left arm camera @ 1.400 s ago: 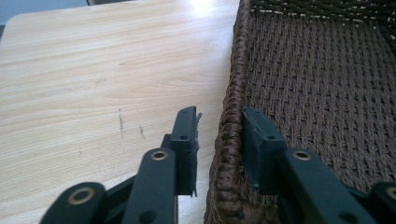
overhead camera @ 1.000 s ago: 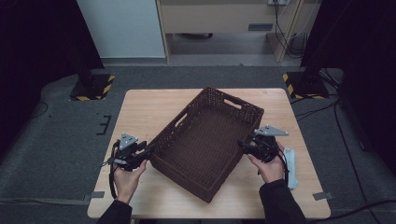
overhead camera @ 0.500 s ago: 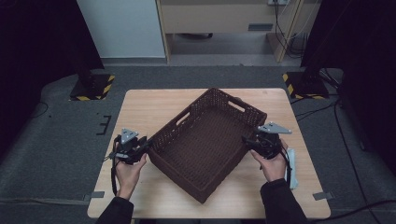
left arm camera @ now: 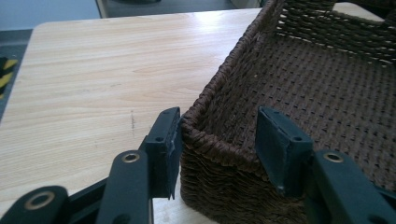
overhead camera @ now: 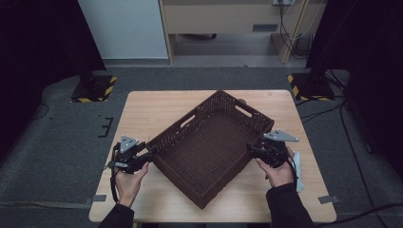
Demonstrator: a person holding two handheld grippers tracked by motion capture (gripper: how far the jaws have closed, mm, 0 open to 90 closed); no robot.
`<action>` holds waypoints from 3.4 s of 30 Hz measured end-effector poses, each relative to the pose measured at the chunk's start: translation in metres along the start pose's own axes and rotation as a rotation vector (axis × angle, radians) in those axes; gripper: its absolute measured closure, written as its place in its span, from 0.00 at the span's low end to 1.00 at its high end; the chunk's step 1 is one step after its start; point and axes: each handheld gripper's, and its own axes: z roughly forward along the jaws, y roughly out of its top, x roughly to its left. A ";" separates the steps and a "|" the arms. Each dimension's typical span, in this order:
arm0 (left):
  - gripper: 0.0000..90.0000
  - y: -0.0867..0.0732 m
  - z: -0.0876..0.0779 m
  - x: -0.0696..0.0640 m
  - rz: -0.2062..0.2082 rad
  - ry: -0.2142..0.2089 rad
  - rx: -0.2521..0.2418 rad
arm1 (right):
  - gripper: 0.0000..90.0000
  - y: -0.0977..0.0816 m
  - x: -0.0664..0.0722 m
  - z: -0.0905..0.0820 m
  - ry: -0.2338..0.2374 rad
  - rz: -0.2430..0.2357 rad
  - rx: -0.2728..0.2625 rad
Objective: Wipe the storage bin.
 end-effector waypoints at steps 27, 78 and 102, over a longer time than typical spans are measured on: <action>0.54 0.002 0.004 -0.013 0.042 -0.012 0.008 | 0.51 0.001 -0.001 -0.005 -0.041 -0.025 0.013; 0.49 0.009 0.008 -0.030 0.166 -0.046 0.080 | 0.51 0.008 -0.011 -0.017 -0.096 -0.069 0.052; 0.50 0.007 0.012 -0.031 0.163 -0.045 0.090 | 0.53 0.005 -0.024 -0.017 -0.105 -0.062 0.052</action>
